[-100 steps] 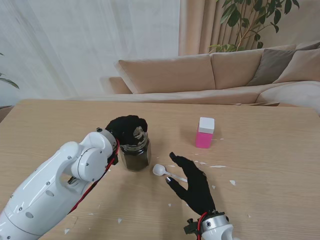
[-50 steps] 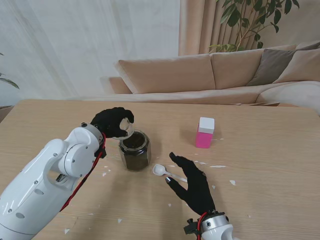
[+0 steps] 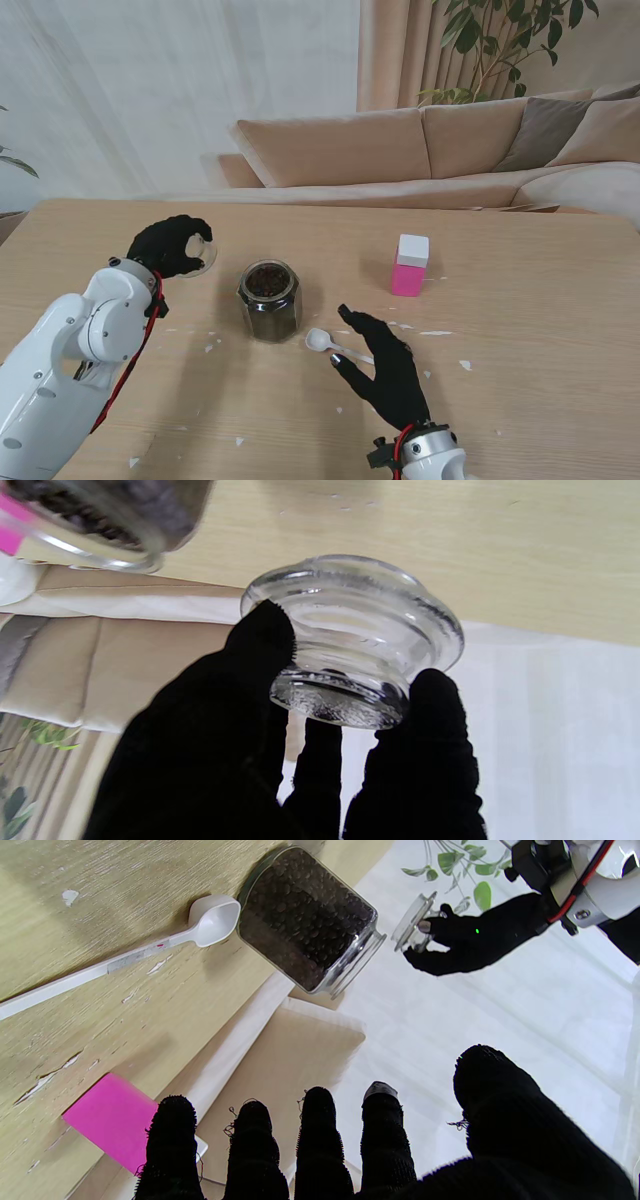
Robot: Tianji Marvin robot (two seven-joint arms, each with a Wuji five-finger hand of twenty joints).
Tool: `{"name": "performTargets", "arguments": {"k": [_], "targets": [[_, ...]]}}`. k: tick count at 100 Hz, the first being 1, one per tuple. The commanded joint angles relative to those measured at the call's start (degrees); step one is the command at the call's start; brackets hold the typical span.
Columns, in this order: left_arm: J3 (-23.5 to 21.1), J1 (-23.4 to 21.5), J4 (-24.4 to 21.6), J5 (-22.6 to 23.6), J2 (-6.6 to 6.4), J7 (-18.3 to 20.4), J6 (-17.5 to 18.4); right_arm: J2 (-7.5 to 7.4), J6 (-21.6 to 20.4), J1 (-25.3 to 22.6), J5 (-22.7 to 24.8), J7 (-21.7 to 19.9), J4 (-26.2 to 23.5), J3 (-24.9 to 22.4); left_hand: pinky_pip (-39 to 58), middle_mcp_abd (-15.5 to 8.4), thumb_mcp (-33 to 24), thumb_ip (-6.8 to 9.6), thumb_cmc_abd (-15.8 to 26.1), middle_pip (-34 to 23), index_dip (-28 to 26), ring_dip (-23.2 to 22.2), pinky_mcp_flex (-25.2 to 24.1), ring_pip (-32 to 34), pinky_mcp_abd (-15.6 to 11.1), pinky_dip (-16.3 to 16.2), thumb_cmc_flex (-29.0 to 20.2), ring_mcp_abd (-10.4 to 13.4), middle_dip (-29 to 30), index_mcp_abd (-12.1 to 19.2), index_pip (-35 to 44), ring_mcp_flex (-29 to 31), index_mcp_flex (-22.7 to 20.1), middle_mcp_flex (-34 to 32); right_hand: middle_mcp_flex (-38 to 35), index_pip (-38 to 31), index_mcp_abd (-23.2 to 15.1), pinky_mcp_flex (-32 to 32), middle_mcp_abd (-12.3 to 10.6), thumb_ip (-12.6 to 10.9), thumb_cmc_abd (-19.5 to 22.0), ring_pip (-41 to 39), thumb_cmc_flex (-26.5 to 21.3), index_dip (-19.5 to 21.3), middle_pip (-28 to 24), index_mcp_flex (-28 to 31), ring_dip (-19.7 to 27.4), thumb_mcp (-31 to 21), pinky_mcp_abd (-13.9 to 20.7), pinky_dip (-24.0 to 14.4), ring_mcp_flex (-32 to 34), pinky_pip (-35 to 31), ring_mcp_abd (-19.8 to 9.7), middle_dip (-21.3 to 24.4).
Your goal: Portion coffee beans from the glass jar into the coffee jar
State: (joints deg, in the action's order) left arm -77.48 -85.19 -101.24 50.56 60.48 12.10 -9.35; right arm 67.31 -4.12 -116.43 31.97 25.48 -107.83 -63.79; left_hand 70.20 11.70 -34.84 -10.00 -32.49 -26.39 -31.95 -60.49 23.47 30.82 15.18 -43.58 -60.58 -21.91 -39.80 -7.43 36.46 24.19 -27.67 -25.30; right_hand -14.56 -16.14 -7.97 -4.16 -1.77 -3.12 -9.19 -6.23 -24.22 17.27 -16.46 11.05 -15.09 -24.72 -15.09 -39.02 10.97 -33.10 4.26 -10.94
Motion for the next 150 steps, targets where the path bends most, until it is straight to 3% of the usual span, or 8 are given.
{"name": "performTargets", "arguments": {"k": [1,39,83,109,118,126,135,150], "targets": [[-0.3,-1.1,2.1,0.5,0.14,0.1,-0.2,0.25,0.1,-0.3,0.1,-0.6,-0.3,0.3,1.1,0.5,-7.8,2.09,3.9,-6.5,-1.8,-4.2,-0.6,6.0,-3.1,-1.2,-10.2,4.4,-3.1,-4.1,5.5,5.9,-2.1,-4.3,-1.2,-0.6,-1.6,0.0,-1.2,0.8,-0.5,-0.5,-0.9,0.6,-0.7,0.7,0.1,0.1,1.2,-0.5,0.9,-0.5,-1.2,-0.1],[2.6,0.4,14.5,-1.0,1.02,-8.1,-3.7,0.27,0.3,-0.5,0.5,-0.3,-0.4,0.4,1.1,0.4,-7.9,2.12,4.1,-6.8,-1.9,-4.4,-1.2,6.1,-3.2,-1.4,-10.0,4.5,-3.3,-4.2,5.8,5.4,-1.7,-3.9,-1.3,-0.6,-1.6,0.0,-1.2,0.9,-0.6,-0.5,-0.9,0.6,-0.7,0.8,0.1,0.0,1.1,-0.5,0.9,-0.5,-1.2,-0.1],[4.4,0.9,19.3,-3.1,1.59,-11.5,-4.5,0.26,0.3,-0.6,0.4,-0.3,-0.5,0.4,-3.5,-0.5,-8.8,2.68,5.5,-7.3,-1.1,-0.5,-3.4,5.2,-2.1,0.0,-8.0,5.5,-0.6,-4.2,5.1,2.1,0.1,-1.3,-1.2,-0.6,-1.6,0.0,-1.2,0.9,-0.6,-0.5,-0.9,0.6,-0.7,0.8,0.1,0.0,1.1,-0.5,0.9,-0.5,-1.2,-0.1],[4.9,0.6,20.6,-4.3,1.83,-12.7,-4.1,0.27,0.3,-0.6,0.4,-0.3,-0.5,0.4,-5.9,-1.3,-9.1,3.27,6.6,-7.8,-0.6,1.7,-5.2,5.4,-2.0,-0.9,-6.6,6.4,3.4,-4.1,4.9,-0.4,1.3,1.3,-1.4,-0.6,-1.6,0.0,-1.2,0.9,-0.6,-0.6,-0.9,0.6,-0.7,0.8,0.1,0.0,1.1,-0.5,0.9,-0.6,-1.2,-0.1],[5.1,0.5,20.8,-4.5,1.86,-12.7,-4.3,0.25,0.3,-0.6,0.3,-0.4,-0.5,0.4,-8.3,-1.5,-9.8,4.56,7.9,-7.1,-0.2,5.6,-6.5,5.1,-1.7,-0.9,-4.6,7.3,4.8,-4.1,4.3,-2.8,2.2,2.6,-1.4,-0.7,-1.6,0.0,-1.2,0.9,-0.5,-0.6,-1.0,0.6,-0.7,0.9,0.1,0.0,1.1,-0.5,0.9,-0.6,-1.1,-0.1],[5.1,0.4,20.8,-4.8,1.88,-12.6,-4.5,0.26,0.3,-0.7,0.3,-0.4,-0.6,0.4,-9.9,-1.8,-10.3,6.64,9.5,-5.7,1.4,14.0,-7.5,3.9,-1.4,-0.7,-2.8,8.2,6.5,-3.9,2.0,-5.4,3.0,3.2,-1.5,-0.7,-1.4,0.0,-1.1,0.9,-0.5,-0.5,-1.0,0.6,-0.7,1.1,0.1,0.0,1.1,-0.5,0.9,-0.6,-1.3,-0.1],[5.2,0.3,20.7,-4.9,1.85,-12.3,-4.8,0.27,0.3,-0.7,0.3,-0.3,-0.6,0.4,-12.1,-2.4,-9.2,6.83,9.7,-4.2,3.5,18.3,-9.1,1.5,-0.7,0.3,-2.5,8.4,8.1,-3.7,-0.7,-7.1,3.6,4.6,-1.6,-0.8,-1.3,0.0,-1.1,0.9,-0.6,-0.6,-1.0,0.6,-0.7,1.2,0.1,0.0,1.1,-0.5,1.0,-0.6,-1.1,-0.2],[5.2,-0.1,20.2,-5.2,1.86,-11.9,-5.5,0.24,0.3,-0.6,0.2,-0.6,-0.6,0.4,-16.0,-2.9,-7.3,7.02,9.9,-2.0,6.0,21.8,-11.6,-2.3,0.1,2.3,-2.0,8.7,9.9,-3.6,-3.7,-9.8,5.2,7.3,-1.5,-0.8,-1.4,0.0,-1.1,0.9,-0.5,-0.6,-1.0,0.6,-0.7,1.2,0.1,0.1,1.1,-0.5,1.0,-0.6,-1.1,-0.1]]}}
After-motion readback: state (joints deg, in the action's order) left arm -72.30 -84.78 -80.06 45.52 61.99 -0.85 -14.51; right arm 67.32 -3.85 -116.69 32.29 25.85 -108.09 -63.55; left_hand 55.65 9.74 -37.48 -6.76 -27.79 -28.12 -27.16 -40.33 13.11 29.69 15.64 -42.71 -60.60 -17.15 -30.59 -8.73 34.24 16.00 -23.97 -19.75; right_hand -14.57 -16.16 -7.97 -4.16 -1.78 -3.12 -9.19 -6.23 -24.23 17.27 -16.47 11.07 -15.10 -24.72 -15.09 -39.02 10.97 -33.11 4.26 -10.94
